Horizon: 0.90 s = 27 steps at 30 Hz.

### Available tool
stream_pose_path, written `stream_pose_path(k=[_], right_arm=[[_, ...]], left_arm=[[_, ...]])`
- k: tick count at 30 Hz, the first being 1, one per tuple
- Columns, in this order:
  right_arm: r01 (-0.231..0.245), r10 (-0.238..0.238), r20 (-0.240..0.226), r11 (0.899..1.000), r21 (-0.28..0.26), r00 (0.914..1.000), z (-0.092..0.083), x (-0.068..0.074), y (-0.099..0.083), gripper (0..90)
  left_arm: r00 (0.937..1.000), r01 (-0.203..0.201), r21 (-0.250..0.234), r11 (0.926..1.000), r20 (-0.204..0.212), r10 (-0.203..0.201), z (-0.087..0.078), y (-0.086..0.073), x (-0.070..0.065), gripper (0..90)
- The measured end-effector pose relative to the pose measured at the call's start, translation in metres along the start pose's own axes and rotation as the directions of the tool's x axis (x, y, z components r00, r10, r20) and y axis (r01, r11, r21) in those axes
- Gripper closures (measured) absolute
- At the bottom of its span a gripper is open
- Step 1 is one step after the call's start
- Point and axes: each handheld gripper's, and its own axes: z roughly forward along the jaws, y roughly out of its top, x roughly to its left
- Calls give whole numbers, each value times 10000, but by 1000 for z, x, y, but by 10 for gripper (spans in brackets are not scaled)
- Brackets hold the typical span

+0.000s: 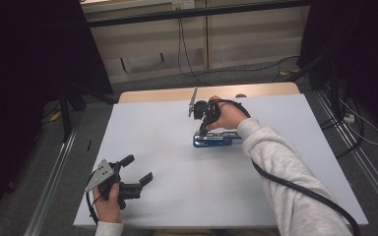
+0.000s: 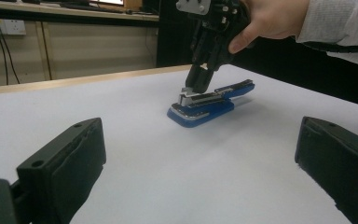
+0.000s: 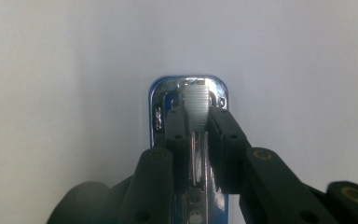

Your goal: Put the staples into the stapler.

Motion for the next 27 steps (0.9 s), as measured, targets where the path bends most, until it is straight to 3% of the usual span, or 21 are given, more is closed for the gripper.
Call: stream_pose_path(k=[16,27], right_arm=[[21,-22,-69,10000,-82,10000,0,-2,-2,788],[-6,8,-110,9999,140,9999,3,-2,-1,788]], left_arm=[[10000,25,5,10000,2,-25,0,0,0,18],[10000,-21,33,10000,44,20,0,0,0,18]])
